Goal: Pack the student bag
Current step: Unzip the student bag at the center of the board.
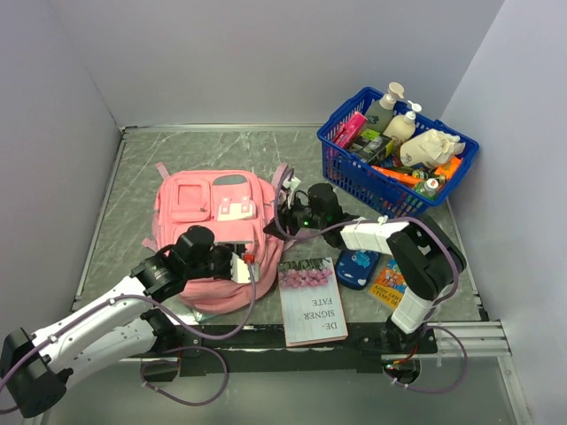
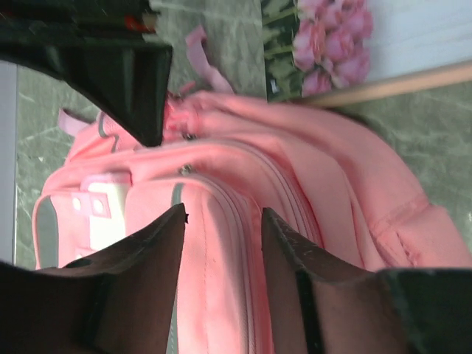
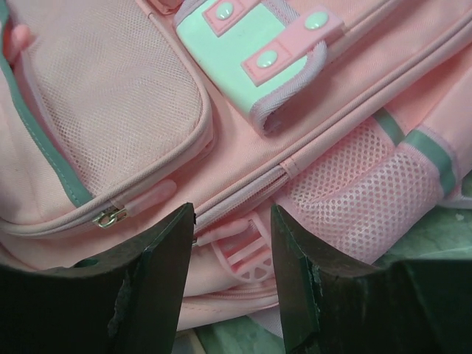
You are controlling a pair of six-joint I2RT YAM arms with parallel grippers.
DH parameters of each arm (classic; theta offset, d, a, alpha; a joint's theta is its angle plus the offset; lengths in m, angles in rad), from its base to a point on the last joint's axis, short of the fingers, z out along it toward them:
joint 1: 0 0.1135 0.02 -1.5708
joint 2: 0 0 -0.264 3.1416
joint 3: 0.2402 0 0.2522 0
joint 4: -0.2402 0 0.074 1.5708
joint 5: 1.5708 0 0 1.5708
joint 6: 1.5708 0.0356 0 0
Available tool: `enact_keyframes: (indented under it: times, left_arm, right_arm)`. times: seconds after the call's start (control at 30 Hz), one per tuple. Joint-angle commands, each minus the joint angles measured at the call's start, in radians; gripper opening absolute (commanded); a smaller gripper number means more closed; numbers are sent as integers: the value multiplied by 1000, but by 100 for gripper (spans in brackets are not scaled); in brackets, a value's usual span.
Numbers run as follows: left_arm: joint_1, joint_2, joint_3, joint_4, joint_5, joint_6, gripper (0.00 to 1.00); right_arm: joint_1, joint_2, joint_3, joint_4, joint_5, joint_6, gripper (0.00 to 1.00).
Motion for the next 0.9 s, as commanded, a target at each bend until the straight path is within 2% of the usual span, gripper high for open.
enact_keyframes:
  times: [0.0,0.03,0.07,0.13,0.3,0.5,0.6,0.63,0.7,0.73,0.77,0.87]
  left_arm:
    - [-30,12,20,108,26,-41,53]
    - [-35,20,19,118,28,-52,55]
    - [-43,23,14,137,7,-67,62]
    - [-58,37,1,167,-7,-86,64]
    - [-96,57,-55,219,-112,-102,62]
    - [-98,73,-104,261,-225,-150,52]
    - [-99,78,-133,316,-279,-174,44]
    - [-99,84,-145,334,-325,-185,34]
    - [-98,78,-148,350,-345,-193,22]
    - [-99,75,-145,350,-343,-197,8]
    - [-98,72,-141,350,-342,-202,1]
    - [-96,49,-127,384,-328,-217,1]
  right_arm:
    - [-6,37,54,47,-95,110,53]
    - [-6,48,66,48,-100,124,53]
    - [-6,51,69,50,-107,130,53]
    - [-6,51,69,56,-112,138,53]
    - [-6,19,52,44,-79,127,53]
    - [-32,-5,49,22,-74,162,55]
    - [-37,-2,51,16,-80,173,56]
    - [-38,-4,51,14,-75,175,57]
    - [-44,4,57,5,-74,188,59]
    - [-47,8,63,-1,-80,197,60]
    - [-51,14,69,-6,-84,207,60]
    - [-69,51,95,23,-149,283,62]
